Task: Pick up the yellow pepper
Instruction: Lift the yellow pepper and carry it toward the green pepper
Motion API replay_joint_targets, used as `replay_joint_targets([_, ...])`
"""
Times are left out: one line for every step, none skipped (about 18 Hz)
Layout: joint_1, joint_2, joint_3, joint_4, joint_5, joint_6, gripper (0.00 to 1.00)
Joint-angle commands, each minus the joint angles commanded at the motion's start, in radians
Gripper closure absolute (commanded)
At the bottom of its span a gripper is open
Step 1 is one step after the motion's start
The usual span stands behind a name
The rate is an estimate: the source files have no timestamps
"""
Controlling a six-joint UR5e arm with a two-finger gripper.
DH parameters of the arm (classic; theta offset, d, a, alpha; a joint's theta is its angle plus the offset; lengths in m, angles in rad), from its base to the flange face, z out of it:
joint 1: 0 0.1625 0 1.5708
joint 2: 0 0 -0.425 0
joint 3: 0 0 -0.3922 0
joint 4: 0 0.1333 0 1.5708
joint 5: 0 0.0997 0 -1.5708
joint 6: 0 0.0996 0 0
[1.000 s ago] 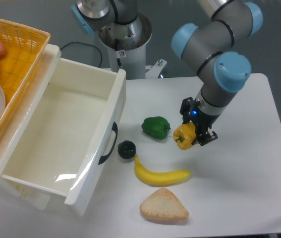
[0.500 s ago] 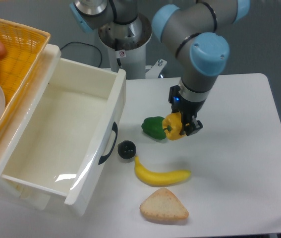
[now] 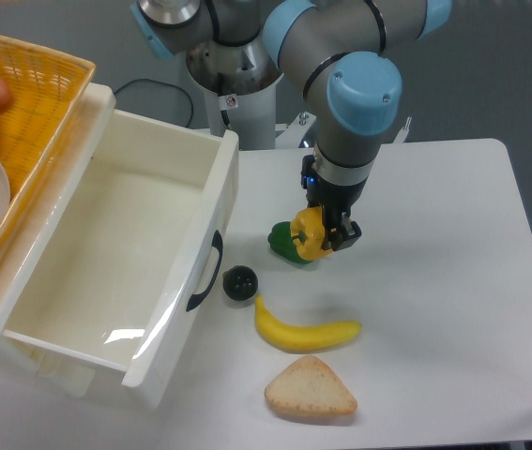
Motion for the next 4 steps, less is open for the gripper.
replay_joint_targets([0.000, 0.002, -0.002, 0.000, 0.000, 0.000, 0.92])
replay_joint_targets([0.002, 0.002, -0.003, -0.002, -0.002, 0.000, 0.92])
replay_joint_targets([0.002, 0.003, -0.005, 0.000, 0.000, 0.000, 0.92])
replay_joint_targets([0.002, 0.003, -0.006, -0.002, 0.000, 0.000, 0.92])
